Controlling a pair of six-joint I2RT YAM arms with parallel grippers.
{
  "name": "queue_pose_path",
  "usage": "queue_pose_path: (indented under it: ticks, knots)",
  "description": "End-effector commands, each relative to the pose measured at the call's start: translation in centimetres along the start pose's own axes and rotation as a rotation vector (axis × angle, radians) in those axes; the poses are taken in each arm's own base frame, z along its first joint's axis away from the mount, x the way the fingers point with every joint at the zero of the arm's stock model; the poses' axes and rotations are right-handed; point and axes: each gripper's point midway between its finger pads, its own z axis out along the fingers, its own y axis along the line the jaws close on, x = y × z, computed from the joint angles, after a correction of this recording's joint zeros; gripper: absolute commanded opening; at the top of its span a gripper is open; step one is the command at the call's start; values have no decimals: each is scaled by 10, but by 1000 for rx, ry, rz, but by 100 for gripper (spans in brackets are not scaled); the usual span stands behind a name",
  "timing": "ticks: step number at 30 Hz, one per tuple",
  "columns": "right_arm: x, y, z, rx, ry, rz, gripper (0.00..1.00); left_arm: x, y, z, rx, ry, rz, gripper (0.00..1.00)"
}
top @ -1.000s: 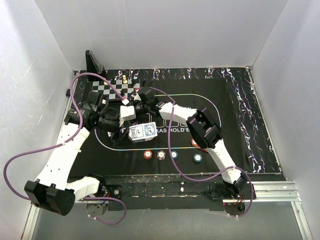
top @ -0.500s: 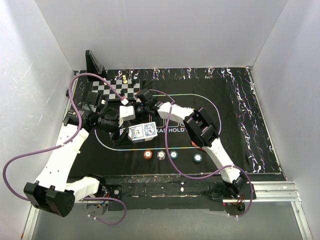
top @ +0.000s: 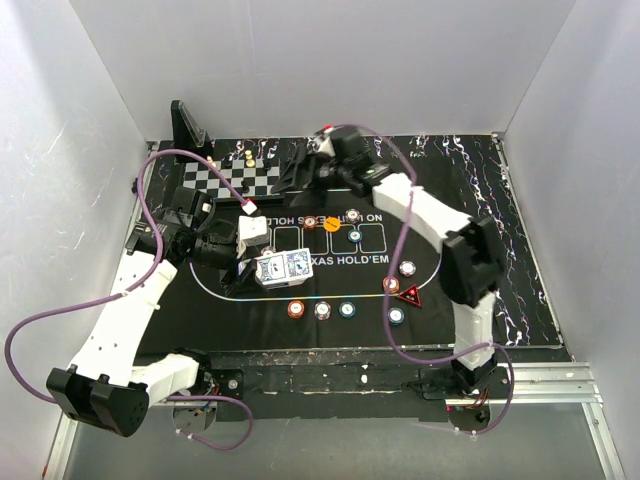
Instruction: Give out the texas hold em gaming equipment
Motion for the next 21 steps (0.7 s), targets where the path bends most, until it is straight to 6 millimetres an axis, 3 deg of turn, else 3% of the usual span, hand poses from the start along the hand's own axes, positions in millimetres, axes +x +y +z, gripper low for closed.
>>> queue_pose_path:
  ticks: [1,5,10,15,21]
  knots:
    - [-1,23,-74,16,-83,-115,86,-4,3,1,-3,-26,32,47]
    - [32,24,-120,15,-83,-147,88,-3,9,3,-20,-24,41,47]
    - [74,17,-148,-61,-89,-99,89,-1,12,5,-27,-27,38,46]
    - [102,22,-147,-100,-42,-108,90,-2,15,7,-27,-28,37,46]
    - [116,38,-134,-155,15,-118,91,-2,17,6,-34,-26,36,46]
